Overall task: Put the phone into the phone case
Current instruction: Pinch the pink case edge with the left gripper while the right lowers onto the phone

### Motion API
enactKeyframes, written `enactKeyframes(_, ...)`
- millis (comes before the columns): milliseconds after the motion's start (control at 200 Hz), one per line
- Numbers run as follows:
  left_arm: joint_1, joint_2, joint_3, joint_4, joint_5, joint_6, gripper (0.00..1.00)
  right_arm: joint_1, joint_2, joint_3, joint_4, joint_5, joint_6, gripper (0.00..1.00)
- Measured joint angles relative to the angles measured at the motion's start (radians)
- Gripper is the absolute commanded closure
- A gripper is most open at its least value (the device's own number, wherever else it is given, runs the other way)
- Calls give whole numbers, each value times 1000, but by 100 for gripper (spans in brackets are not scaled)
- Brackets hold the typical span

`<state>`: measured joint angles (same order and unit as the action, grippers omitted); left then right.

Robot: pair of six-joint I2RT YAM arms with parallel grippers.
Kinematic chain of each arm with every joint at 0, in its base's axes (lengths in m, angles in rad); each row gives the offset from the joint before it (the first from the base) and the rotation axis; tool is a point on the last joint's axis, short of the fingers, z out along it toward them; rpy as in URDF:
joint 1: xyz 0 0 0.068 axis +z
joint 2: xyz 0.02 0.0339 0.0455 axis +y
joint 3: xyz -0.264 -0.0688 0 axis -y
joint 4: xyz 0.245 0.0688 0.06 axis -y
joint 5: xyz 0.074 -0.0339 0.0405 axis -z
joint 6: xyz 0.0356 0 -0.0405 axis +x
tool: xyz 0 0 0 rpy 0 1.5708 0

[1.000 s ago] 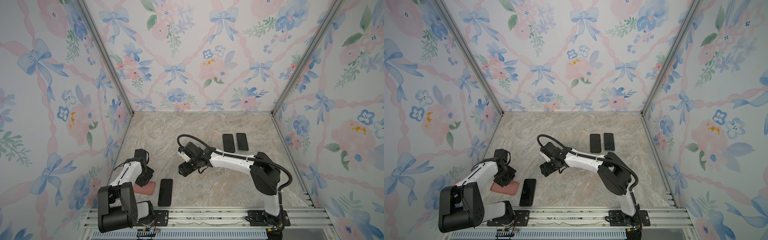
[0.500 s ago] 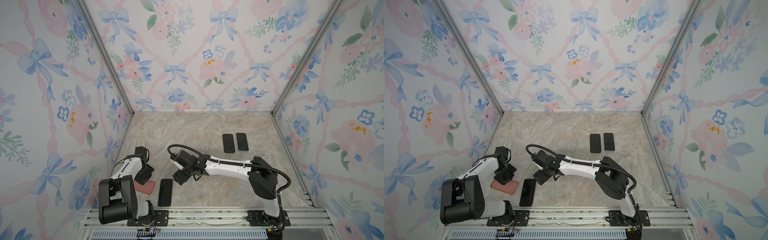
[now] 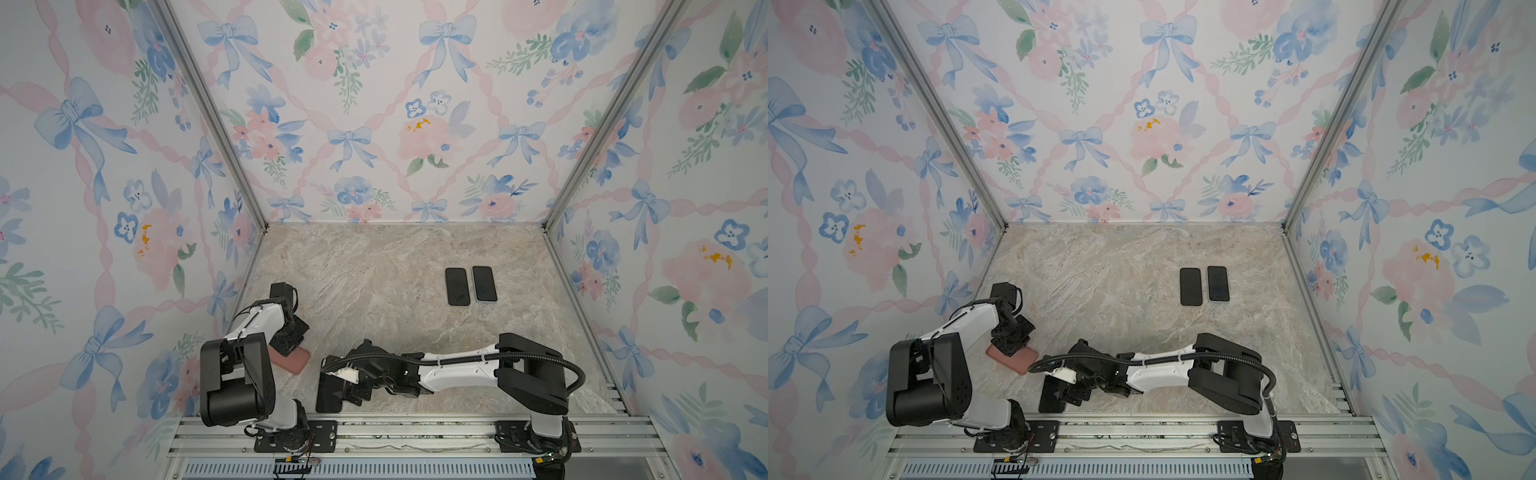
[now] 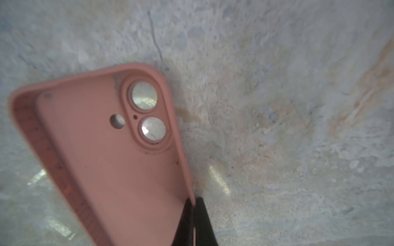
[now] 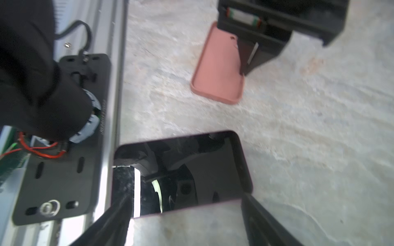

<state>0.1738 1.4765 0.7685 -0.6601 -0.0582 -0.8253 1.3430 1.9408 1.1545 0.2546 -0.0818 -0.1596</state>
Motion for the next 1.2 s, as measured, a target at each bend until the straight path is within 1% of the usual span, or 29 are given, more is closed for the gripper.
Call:
enactKeyframes(55,0,0,0,11,8,7,95,20,9,5,49,-35,-43,24)
enactKeyframes(120,0,2,0,22,14,13,95,36,31,16,98,-82,-100,25)
enactKeyframes(215,2,5,0,26,21,19,95,46,89,62,108,-120,-170,28)
enactKeyframes(415,5,6,0,29,27,34,95,47,211,193,43,-158,-272,32)
enactKeyframes(760,22,8,2,31,56,48,95,7,253,312,-119,-267,-424,34)
enactKeyframes(865,25,8,2,31,59,52,95,2,256,323,-135,-283,-431,34)
enactKeyframes(1195,25,12,5,38,67,59,95,0,256,314,-119,-300,-392,34)
